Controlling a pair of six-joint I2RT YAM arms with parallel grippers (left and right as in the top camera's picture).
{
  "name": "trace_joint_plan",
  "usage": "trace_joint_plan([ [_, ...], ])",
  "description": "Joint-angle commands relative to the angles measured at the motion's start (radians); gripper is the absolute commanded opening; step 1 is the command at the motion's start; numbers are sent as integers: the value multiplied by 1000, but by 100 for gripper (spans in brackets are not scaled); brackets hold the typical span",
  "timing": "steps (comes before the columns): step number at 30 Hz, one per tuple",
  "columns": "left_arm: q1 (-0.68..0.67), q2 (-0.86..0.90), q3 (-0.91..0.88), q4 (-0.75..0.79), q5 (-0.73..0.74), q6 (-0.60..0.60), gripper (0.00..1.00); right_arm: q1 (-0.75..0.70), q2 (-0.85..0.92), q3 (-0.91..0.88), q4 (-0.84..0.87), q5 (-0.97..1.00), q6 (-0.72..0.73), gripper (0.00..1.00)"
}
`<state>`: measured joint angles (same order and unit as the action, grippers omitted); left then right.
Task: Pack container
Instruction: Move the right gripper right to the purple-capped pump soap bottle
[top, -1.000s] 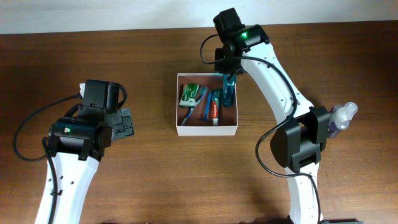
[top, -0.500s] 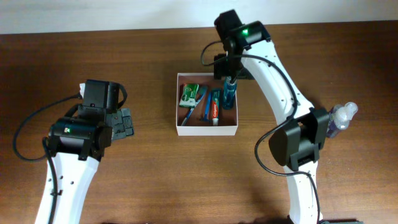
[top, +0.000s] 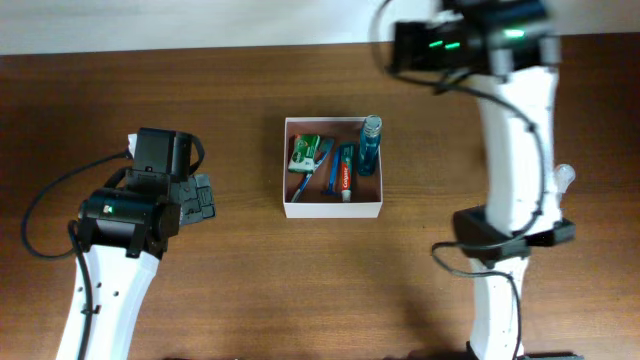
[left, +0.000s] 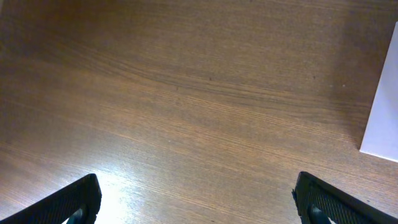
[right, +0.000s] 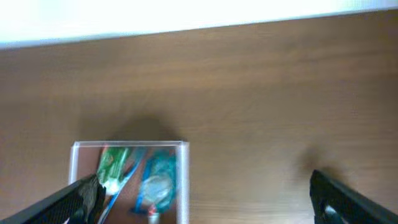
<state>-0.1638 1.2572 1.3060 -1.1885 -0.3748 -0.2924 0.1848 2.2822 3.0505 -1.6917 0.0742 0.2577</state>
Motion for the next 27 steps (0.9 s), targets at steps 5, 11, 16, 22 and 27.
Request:
trace_joint_plan([
  [5, 5, 3, -3, -1, -11, -10, 99, -239, -124, -55, -7, -197, -155, 98],
  [11, 5, 3, -3, 0, -11, -10, 99, -415, -353, -412, -7, -195, -171, 99],
  [16, 5, 3, -3, -1, -11, -10, 99, -503, -505, -771, -7, -109, -101, 98],
  [22, 5, 3, -3, -1, -11, -10, 99, -606, -563, -1058, -3, -43, -35, 98],
  [27, 5, 3, -3, 0, -11, -10, 99, -650, -543, -1185, 101, -43, -35, 98],
])
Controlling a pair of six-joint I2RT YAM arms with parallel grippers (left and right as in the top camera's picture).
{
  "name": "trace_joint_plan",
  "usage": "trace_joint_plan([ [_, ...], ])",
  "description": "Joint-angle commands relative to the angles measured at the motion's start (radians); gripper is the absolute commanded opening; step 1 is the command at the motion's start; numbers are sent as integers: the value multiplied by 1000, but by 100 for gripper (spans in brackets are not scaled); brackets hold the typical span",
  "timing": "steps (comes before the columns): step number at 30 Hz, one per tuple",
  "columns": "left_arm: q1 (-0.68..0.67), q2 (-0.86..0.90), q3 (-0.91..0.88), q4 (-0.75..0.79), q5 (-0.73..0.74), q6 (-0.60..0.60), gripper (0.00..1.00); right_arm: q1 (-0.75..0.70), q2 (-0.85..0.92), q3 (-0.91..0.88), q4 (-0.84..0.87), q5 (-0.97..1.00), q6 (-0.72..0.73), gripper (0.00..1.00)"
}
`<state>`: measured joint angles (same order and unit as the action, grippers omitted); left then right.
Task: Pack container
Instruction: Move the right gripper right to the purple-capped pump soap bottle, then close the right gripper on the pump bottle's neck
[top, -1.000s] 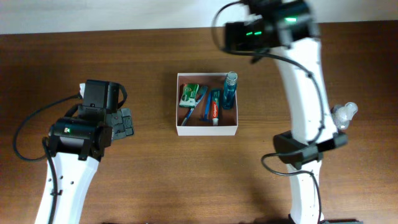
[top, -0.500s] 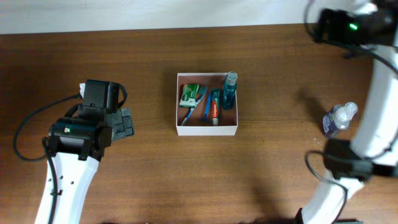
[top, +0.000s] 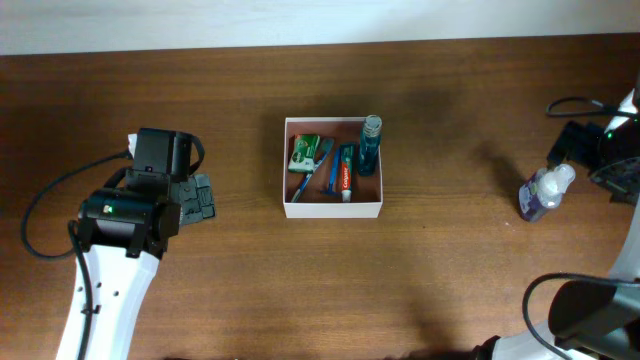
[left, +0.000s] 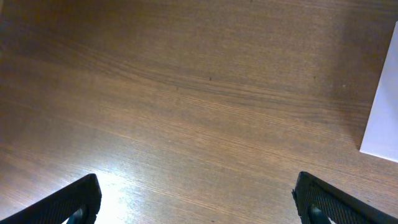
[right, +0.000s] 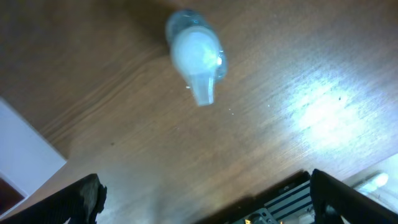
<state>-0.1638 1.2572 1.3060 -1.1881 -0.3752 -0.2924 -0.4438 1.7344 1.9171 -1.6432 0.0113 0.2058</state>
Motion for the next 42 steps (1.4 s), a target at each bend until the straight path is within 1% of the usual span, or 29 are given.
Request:
trace_joint_plan([
  [1, 5, 3, -3, -1, -10, -10, 100, -23, 7, -66, 82, 20, 17, 98],
  [4, 5, 3, -3, -1, -10, -10, 99, -23, 18, -91, 143, 20, 17, 98],
  [8, 5, 3, -3, -1, -10, -10, 99, -23, 39, -120, 177, 20, 11, 99],
  [15, 5, 3, -3, -1, -10, -10, 100, -23, 47, -211, 279, 20, -101, 99],
  [17, 5, 3, -3, -1, -10, -10, 99, -23, 49, -225, 303, 20, -106, 88],
  [19, 5, 3, -3, -1, -10, -10, 99, -23, 54, -225, 317, 18, -118, 81],
  [25, 5, 3, -3, -1, -10, -10, 99, -23, 80, -226, 344, 16, -151, 79],
  [26, 5, 3, -3, -1, -10, -10, 99, -23, 87, -226, 346, 16, -151, 77],
  [28, 5, 3, -3, -1, -10, -10, 99, -23, 104, -226, 350, 16, -151, 67],
  [29, 5, 3, -3, -1, -10, -10, 99, -23, 111, -226, 353, 16, -151, 64],
  [36, 5, 3, -3, -1, -10, -10, 99, -23, 145, -226, 366, 16, -151, 63],
  [39, 5, 3, -3, -1, -10, -10, 99, -23, 146, -226, 366, 16, -151, 56],
  [42, 5, 3, -3, -1, -10, -10, 99, -23, 152, -226, 370, 16, -151, 50],
])
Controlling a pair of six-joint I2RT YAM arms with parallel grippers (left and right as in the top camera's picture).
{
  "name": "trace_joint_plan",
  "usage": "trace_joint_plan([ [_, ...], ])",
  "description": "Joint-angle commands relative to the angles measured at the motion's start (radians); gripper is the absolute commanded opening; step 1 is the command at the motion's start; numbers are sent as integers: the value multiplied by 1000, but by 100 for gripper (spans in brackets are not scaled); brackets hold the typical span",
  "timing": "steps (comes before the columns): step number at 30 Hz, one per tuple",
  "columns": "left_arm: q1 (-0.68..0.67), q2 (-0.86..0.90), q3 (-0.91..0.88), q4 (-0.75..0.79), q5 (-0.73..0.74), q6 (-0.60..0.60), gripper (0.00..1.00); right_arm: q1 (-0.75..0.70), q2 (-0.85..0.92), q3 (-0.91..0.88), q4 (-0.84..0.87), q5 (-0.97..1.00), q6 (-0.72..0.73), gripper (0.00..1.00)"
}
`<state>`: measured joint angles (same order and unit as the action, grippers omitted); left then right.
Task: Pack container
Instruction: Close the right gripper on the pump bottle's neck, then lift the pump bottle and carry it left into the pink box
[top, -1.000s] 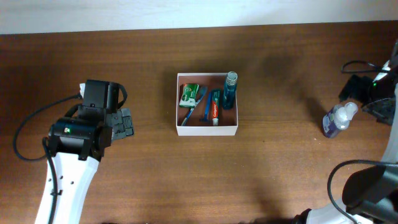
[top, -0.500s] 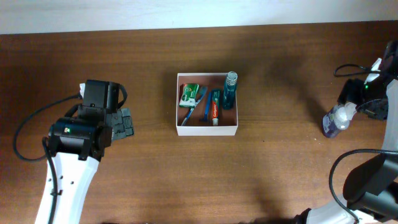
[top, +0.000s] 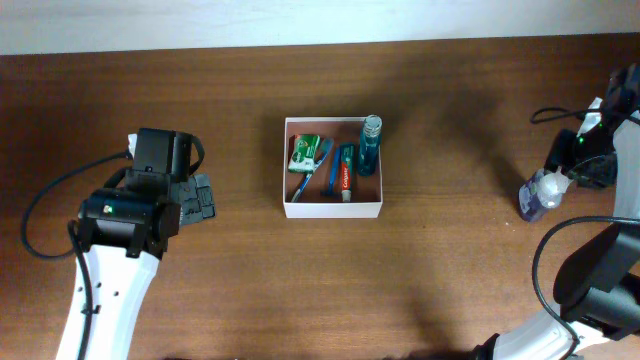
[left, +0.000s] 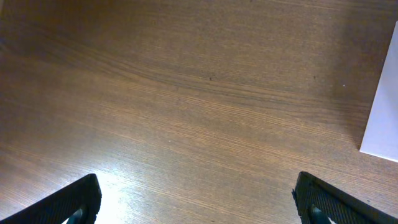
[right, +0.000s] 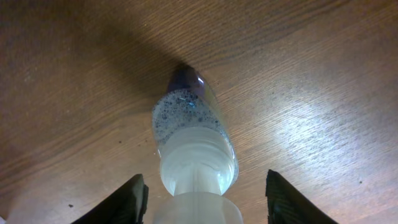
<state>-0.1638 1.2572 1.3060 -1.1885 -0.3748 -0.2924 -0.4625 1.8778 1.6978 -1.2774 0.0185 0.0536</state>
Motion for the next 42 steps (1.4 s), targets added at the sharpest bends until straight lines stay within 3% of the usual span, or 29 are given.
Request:
trace_joint_plan([
  [1, 5, 3, -3, -1, -11, -10, 99, -4, 10, -6, 7, 8, 2, 47],
  [6, 5, 3, -3, -1, -11, -10, 99, -4, 16, -6, 20, -8, 2, 32],
  [17, 5, 3, -3, -1, -11, -10, 99, -4, 16, -3, 36, -26, 2, 13],
  [24, 5, 3, -3, -1, -11, -10, 99, -3, 13, 75, -31, -75, 2, 13],
  [33, 5, 3, -3, -1, -11, -10, 99, -2, 13, 447, -324, -245, 2, 12],
  [42, 5, 3, -3, -1, -11, -10, 99, 38, 1, 646, -421, -303, 2, 13],
])
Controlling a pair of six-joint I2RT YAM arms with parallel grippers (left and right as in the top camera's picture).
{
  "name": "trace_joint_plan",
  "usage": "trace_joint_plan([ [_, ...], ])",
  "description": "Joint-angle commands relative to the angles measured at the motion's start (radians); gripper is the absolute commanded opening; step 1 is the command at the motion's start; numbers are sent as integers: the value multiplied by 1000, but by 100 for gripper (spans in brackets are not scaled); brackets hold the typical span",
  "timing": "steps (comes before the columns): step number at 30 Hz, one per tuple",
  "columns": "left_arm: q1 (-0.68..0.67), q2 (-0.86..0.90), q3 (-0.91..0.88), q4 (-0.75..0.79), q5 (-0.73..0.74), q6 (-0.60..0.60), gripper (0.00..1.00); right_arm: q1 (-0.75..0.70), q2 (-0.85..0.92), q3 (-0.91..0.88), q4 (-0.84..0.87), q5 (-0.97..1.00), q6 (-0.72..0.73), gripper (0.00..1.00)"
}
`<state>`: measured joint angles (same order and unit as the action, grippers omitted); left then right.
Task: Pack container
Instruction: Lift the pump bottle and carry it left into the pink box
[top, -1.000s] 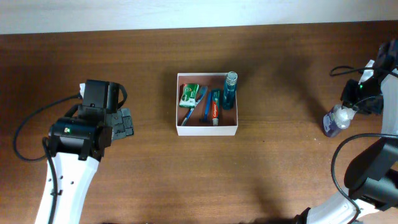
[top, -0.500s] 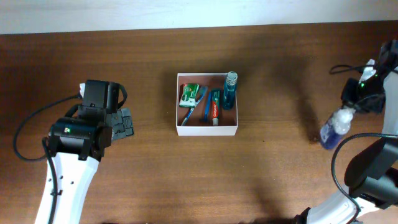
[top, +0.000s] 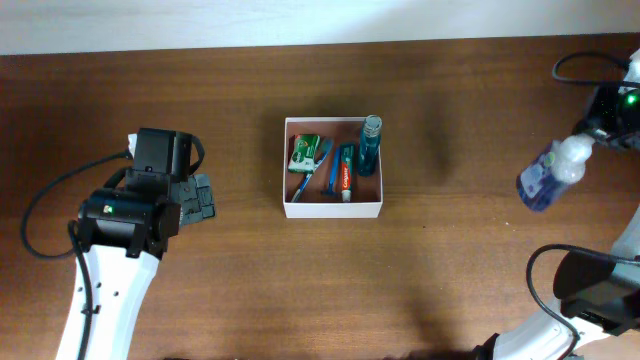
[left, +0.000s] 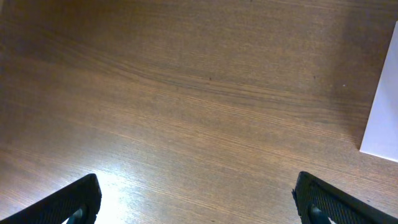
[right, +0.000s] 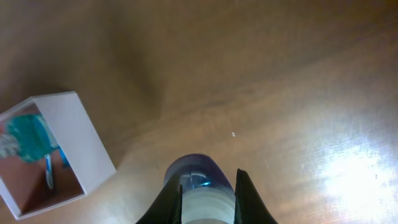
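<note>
A white open box (top: 333, 208) sits mid-table holding a green packet, a toothbrush, a toothpaste tube and an upright blue bottle (top: 370, 145). Far right, my right gripper (top: 585, 140) is shut on the neck of a purple bottle (top: 541, 182) with a white cap, held tilted above the table. The right wrist view looks down along that purple bottle (right: 200, 174), clamped between the fingers (right: 245, 196), with the box (right: 62, 146) at lower left. My left gripper (left: 196, 202) stands open over bare wood, left of the box's edge (left: 382, 112).
Dark wooden table (top: 250, 290) with a white strip along the far edge. A black cable loops by the right arm at the top right corner. Nothing else lies on the wood.
The right gripper, then open around the standing purple bottle's neck, has shut on it. The bottle is now lifted, tilted, and a little farther back. The left arm has not moved.
At first the right arm was high over the back of the table with the box below it. Then its open gripper was above the purple bottle standing at far right, then down around its neck. Now it holds the bottle off the table.
</note>
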<state>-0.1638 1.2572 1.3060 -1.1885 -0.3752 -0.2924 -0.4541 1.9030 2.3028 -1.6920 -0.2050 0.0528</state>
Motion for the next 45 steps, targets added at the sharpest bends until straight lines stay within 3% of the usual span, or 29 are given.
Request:
trace_joint_plan([
  [1, 5, 3, -3, -1, -10, -10, 99, 44, -29, 42, -6, -104, 3, 13],
  [14, 5, 3, -3, -1, -10, -10, 99, 355, -31, 42, -6, -157, 21, 13],
  [24, 5, 3, -3, -1, -10, -10, 99, 563, -30, 40, 66, 57, 264, 13],
  [29, 5, 3, -3, -1, -10, -10, 99, 652, -28, 33, 139, 64, 333, 13],
  [36, 5, 3, -3, -1, -10, -10, 99, 757, -28, -67, 203, 206, 429, 12],
  [45, 5, 3, -3, -1, -10, -10, 99, 820, -28, -232, 326, 218, 435, 7],
])
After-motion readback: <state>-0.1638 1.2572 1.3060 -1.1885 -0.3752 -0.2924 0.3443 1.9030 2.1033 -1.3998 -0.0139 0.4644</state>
